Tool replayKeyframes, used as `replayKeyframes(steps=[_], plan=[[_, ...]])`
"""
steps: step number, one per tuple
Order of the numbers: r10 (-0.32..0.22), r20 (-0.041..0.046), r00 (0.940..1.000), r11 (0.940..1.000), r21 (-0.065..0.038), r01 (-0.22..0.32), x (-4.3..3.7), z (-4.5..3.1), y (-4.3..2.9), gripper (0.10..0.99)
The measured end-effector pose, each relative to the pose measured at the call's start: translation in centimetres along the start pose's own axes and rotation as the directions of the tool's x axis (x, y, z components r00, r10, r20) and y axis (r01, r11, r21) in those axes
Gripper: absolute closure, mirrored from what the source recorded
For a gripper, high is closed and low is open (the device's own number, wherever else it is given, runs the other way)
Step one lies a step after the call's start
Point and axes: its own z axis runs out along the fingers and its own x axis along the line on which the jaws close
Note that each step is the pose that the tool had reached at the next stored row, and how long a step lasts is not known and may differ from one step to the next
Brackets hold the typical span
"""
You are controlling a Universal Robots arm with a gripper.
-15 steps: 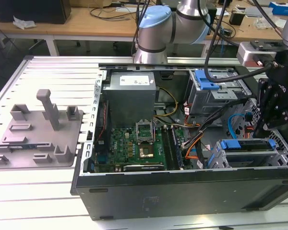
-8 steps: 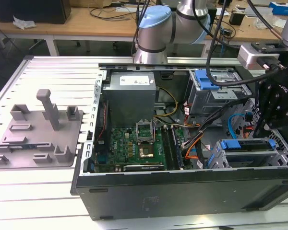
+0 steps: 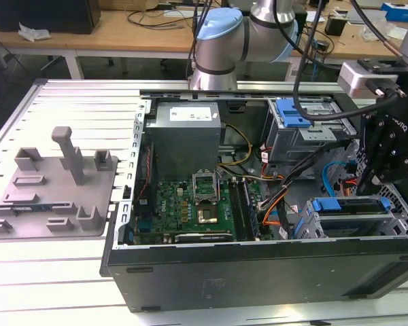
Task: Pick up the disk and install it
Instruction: 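Insert the first disk wire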
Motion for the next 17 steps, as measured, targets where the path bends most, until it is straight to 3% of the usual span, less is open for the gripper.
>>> replayKeyframes(steps=[4,8,10,17], plan=[[-0.006,-0.0002,1.0,1.0,-0.005,0.006,0.08,0.02,-0.31,0.922],[-0.009,0.0028,1.0,0.9995,-0.029,0.009,0.22,0.05,-0.7,0.922],[-0.01,0.0045,0.9999,0.9994,-0.033,0.01,0.3,0.06,-0.84,0.922],[-0.011,0.0133,0.9999,0.9993,-0.034,0.011,0.48,0.09,-0.96,0.922]])
